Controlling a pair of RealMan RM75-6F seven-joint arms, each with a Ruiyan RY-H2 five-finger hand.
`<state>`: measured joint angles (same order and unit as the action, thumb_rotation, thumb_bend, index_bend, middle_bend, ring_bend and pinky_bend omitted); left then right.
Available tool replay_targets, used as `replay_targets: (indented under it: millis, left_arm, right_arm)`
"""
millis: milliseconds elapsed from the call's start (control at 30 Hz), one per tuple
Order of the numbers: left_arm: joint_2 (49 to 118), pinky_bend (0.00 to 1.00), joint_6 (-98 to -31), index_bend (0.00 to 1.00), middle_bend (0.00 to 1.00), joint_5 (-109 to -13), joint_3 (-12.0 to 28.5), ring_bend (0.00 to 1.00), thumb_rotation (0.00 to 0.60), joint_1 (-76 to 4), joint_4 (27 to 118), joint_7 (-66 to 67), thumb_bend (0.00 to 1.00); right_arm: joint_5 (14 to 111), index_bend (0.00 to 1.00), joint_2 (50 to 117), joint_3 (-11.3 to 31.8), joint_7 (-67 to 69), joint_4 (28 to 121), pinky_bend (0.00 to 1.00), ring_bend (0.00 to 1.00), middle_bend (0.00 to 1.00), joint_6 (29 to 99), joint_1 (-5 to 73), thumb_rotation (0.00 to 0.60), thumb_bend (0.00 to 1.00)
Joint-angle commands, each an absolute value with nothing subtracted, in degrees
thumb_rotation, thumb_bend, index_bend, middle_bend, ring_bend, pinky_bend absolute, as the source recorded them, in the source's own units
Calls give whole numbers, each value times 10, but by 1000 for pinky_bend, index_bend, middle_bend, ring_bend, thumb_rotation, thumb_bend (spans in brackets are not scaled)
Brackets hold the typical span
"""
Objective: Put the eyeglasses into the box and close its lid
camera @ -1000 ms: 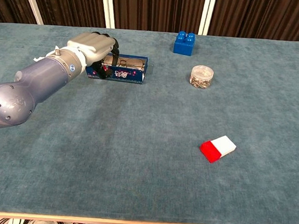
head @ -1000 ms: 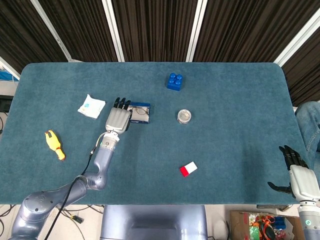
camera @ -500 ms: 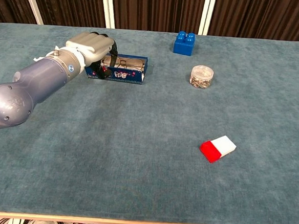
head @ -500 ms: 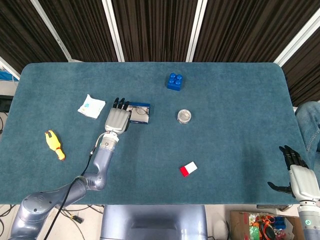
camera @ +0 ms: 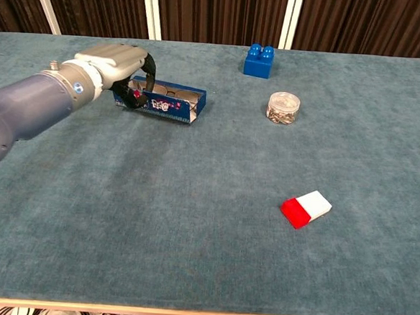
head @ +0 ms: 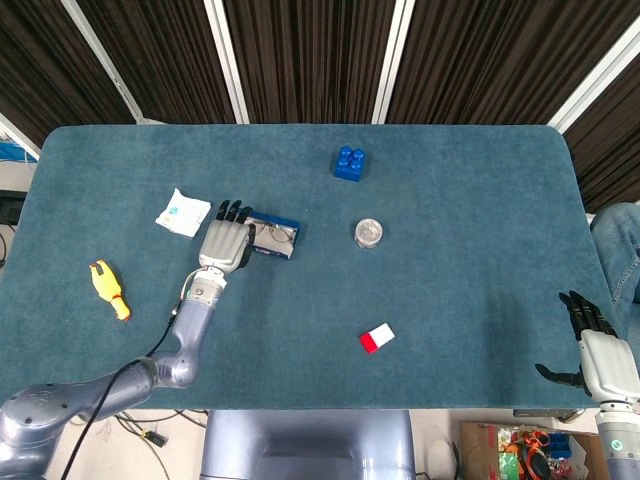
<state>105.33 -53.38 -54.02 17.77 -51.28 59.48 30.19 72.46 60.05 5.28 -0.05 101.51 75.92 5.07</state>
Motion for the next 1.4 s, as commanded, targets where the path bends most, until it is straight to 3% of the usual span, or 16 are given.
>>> replay_targets:
  millis: [33, 300, 467, 1400]
  left_arm:
    - [1009, 9, -562, 598, 153, -544, 160, 9, 600, -484, 663, 322, 470]
    - [958, 8, -580, 598, 153, -532, 148, 9, 600, -464, 749, 352, 470]
    - [952, 8, -572, 599, 153, -519, 155, 9, 600, -474, 755, 362, 470]
    - [1049, 7, -520, 604, 153, -477, 179, 9, 600, -566, 572, 391, 470]
  right_arm:
    - [724, 0, 600, 53, -1, 1016, 173, 0, 0, 760, 51, 600, 2]
    - [720, 0, 599, 54, 0, 1017, 173, 0, 0, 758, 51, 600, 2]
    - [719, 0, 599, 54, 0, 1019, 173, 0, 0, 757, 51, 600, 3]
    - [714, 0, 599, 55, 1, 1019, 173, 0, 0, 754, 51, 600, 3]
